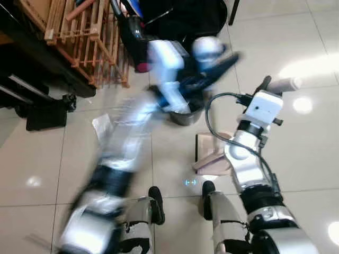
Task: Sweep floor
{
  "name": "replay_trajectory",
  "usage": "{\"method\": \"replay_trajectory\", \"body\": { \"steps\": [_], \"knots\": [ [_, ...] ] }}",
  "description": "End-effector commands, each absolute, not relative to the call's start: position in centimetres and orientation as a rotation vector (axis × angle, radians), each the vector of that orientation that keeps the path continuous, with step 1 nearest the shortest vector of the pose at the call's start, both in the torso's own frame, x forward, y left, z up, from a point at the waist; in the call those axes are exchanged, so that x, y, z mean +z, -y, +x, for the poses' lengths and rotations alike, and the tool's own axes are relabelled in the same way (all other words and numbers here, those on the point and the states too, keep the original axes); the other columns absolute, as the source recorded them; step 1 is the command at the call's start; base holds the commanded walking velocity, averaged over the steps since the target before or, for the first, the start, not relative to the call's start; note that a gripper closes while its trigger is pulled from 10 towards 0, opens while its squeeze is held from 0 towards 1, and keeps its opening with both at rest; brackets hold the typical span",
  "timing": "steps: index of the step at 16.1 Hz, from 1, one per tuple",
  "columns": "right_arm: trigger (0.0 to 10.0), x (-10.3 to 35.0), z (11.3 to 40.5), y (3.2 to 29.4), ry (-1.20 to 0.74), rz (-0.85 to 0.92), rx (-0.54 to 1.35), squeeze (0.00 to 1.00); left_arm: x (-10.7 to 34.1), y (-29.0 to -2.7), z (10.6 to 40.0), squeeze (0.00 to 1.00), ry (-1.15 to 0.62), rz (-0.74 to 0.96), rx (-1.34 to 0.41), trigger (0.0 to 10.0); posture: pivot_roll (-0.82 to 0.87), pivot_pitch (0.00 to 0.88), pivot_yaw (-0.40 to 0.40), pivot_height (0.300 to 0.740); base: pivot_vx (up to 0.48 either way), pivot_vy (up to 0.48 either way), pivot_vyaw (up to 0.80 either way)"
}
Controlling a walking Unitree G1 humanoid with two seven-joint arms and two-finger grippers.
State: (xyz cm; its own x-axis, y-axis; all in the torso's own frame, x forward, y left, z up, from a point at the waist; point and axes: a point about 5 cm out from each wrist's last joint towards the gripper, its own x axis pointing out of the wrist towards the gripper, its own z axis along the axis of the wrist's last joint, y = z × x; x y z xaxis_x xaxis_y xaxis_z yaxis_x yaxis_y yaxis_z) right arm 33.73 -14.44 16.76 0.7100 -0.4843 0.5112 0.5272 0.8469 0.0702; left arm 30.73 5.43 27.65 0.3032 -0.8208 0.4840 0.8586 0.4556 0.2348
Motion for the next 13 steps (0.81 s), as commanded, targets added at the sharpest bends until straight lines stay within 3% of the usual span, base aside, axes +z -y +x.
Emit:
{"method": "replay_trajectory", "body": {
  "steps": [1, 6, 13],
  "knots": [
    [10.0, 14.9, 33.6, 14.9, 0.456, -0.097, -0.567, 0.00, 28.5, -5.8, 29.5, 0.00, 0.608, -0.069, -1.167, 10.0, 0.11, 0.375, 0.091, 0.740, 0.000, 0.000, 0.00],
    [10.0, 15.0, 33.7, 16.4, 0.460, -0.121, -0.580, 0.00, 28.7, -9.4, 28.6, 0.00, 0.540, 0.048, -1.114, 10.0, 0.10, 0.342, 0.072, 0.740, 0.000, 0.000, 0.00],
    [10.0, 15.8, 31.6, 20.5, 0.460, -0.020, -0.653, 0.00, 25.8, -15.6, 27.7, 0.00, 0.327, 0.149, -0.799, 10.0, 0.07, 0.275, 0.080, 0.740, 0.000, 0.000, 0.00]
  ]
}}
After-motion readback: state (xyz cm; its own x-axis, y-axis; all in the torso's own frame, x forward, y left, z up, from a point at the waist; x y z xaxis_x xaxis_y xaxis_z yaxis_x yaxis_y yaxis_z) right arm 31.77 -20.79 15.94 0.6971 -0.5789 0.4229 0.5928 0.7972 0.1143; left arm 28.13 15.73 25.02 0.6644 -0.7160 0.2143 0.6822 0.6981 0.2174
